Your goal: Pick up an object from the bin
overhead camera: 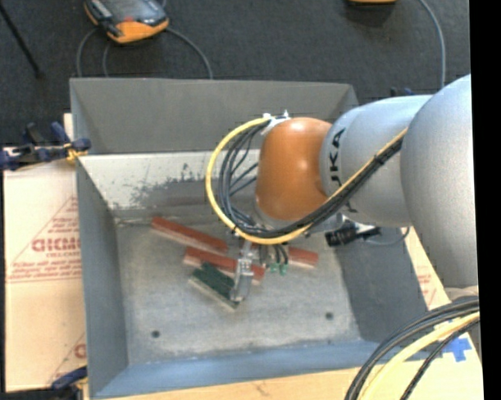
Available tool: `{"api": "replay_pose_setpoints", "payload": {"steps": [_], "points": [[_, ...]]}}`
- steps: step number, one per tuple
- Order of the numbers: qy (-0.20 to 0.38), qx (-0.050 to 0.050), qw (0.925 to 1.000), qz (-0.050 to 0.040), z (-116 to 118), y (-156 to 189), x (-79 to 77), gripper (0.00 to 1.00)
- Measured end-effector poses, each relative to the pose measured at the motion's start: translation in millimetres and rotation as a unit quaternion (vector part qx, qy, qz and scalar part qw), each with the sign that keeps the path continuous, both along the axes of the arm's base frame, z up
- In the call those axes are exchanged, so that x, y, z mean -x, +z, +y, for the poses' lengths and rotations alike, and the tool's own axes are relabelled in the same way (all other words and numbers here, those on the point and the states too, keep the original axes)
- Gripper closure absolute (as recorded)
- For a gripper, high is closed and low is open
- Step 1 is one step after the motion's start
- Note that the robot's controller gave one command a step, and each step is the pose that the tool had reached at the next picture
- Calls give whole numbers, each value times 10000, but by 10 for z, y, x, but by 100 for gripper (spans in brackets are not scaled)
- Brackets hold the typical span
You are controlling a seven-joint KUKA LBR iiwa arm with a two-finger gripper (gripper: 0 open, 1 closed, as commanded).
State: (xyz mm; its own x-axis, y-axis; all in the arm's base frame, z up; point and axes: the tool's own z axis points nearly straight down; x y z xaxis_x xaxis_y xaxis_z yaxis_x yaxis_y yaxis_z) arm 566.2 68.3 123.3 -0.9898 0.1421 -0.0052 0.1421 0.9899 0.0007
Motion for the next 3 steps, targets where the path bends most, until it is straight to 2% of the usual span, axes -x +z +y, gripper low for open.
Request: {"api": "replay_pose_setpoints", "payload": {"steps": [1,2,3], "points": [[-606,-7,9982,17,80,-16,113,0],[-809,-4,9967,17,-12,59,140,0],[-1337,-15,9910,-15,104,-274,41,0]]}}
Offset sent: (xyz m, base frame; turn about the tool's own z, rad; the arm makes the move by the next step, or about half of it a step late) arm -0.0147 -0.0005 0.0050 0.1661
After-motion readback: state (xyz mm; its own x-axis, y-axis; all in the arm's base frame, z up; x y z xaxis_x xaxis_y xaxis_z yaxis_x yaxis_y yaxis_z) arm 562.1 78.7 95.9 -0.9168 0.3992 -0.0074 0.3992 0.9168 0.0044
